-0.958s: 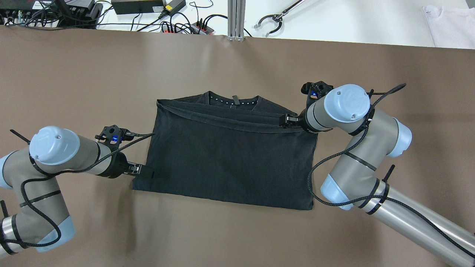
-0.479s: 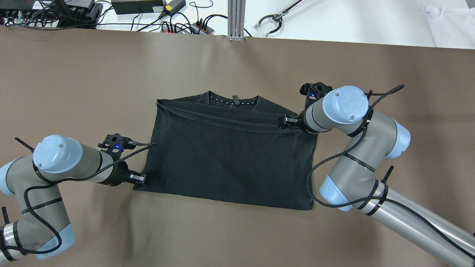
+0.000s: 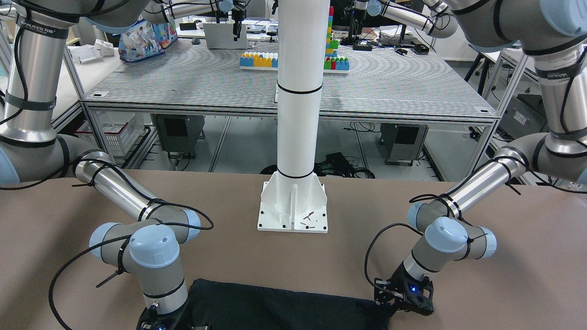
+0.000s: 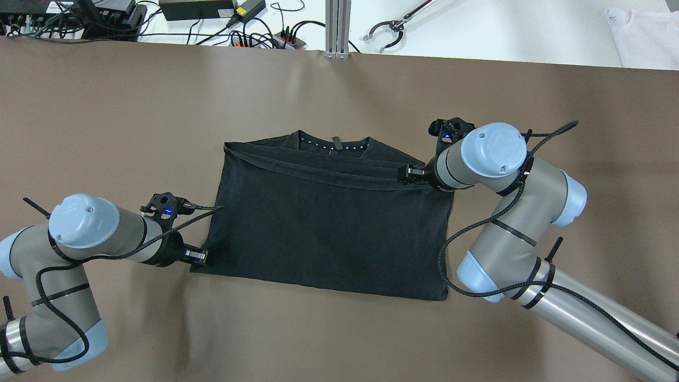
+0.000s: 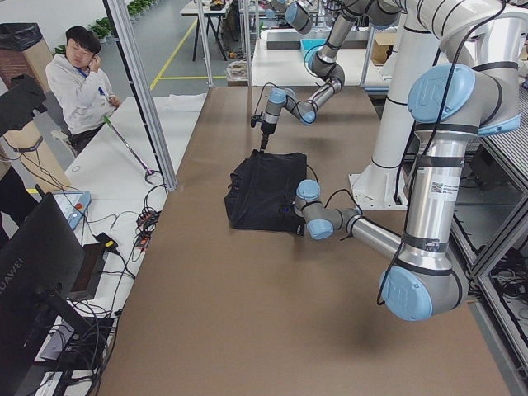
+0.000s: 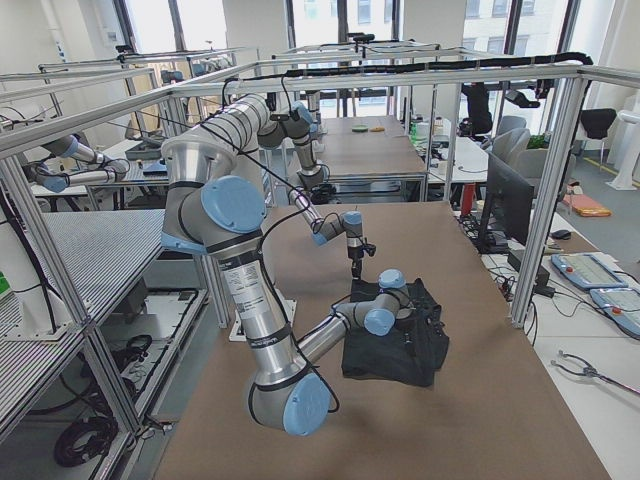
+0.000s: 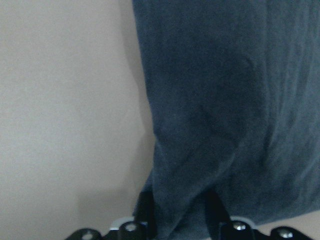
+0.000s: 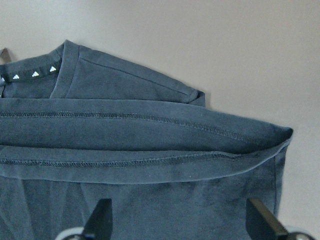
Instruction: Fold clothes
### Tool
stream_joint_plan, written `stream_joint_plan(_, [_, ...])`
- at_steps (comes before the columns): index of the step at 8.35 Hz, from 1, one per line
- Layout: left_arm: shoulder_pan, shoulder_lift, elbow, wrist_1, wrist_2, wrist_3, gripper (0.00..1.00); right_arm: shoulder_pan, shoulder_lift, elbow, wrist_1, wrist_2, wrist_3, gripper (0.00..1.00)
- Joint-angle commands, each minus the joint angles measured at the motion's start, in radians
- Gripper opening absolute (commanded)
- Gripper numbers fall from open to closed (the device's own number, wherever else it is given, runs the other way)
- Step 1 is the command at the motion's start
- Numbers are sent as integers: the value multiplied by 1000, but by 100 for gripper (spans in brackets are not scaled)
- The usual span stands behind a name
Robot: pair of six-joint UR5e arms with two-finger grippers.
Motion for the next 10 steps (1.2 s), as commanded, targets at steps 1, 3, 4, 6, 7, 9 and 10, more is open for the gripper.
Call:
stream_joint_plan(1, [0, -1, -3, -1, 0, -1, 36, 0, 0, 5, 0, -1, 2, 94])
stream_joint_plan(3, [-1, 0, -5, -4, 2, -12, 0, 0, 0, 5, 0, -1, 2, 94])
stream_joint_plan(4, [-1, 1, -8, -7, 3, -10, 0, 0, 0, 5, 0, -1, 2, 94])
stream_joint_plan(6, [-8, -3, -8, -12, 28, -7, 0, 0, 0, 11, 0, -1, 2, 94])
stream_joint_plan(7, [-24, -4, -5, -10, 29, -1, 0, 0, -2, 11, 0, -1, 2, 94])
stream_joint_plan(9, [-107, -16, 1, -1, 18, 37, 0, 0, -2, 11, 0, -1, 2, 94])
stream_joint_plan(10, [-148, -24, 24, 4, 20, 101, 0, 0, -2, 10, 0, 0, 2, 94])
